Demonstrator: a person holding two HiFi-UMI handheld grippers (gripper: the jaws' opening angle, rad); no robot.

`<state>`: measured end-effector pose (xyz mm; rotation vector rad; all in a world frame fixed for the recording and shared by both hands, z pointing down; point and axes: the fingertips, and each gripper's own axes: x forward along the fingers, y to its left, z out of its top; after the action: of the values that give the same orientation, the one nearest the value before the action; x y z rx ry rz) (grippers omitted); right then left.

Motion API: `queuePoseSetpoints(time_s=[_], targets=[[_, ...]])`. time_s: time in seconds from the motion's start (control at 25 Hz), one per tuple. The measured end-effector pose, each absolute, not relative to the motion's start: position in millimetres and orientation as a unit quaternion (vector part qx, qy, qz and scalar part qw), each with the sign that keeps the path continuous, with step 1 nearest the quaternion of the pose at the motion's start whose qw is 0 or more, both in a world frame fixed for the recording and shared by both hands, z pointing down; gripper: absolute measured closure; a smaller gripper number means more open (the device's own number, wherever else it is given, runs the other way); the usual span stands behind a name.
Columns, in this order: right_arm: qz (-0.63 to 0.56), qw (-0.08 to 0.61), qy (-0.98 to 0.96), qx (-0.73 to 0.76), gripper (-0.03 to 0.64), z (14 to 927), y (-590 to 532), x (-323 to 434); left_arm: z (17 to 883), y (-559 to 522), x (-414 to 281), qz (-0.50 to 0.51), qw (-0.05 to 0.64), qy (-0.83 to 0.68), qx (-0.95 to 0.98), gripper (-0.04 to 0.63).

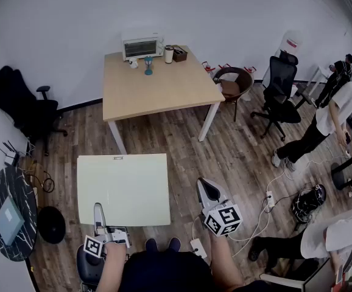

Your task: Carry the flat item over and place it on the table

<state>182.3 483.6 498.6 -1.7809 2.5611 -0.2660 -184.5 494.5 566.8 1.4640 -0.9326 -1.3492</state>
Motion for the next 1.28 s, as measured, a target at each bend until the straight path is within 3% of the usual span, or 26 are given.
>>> queuePoseSetpoints(time_s=[1.28], targets=[[-0.061,-0.005,0.830,-0.555,0.615,514,452,240,580,501,-143,-0.566,0.436,-0.409,0.568,0.313]])
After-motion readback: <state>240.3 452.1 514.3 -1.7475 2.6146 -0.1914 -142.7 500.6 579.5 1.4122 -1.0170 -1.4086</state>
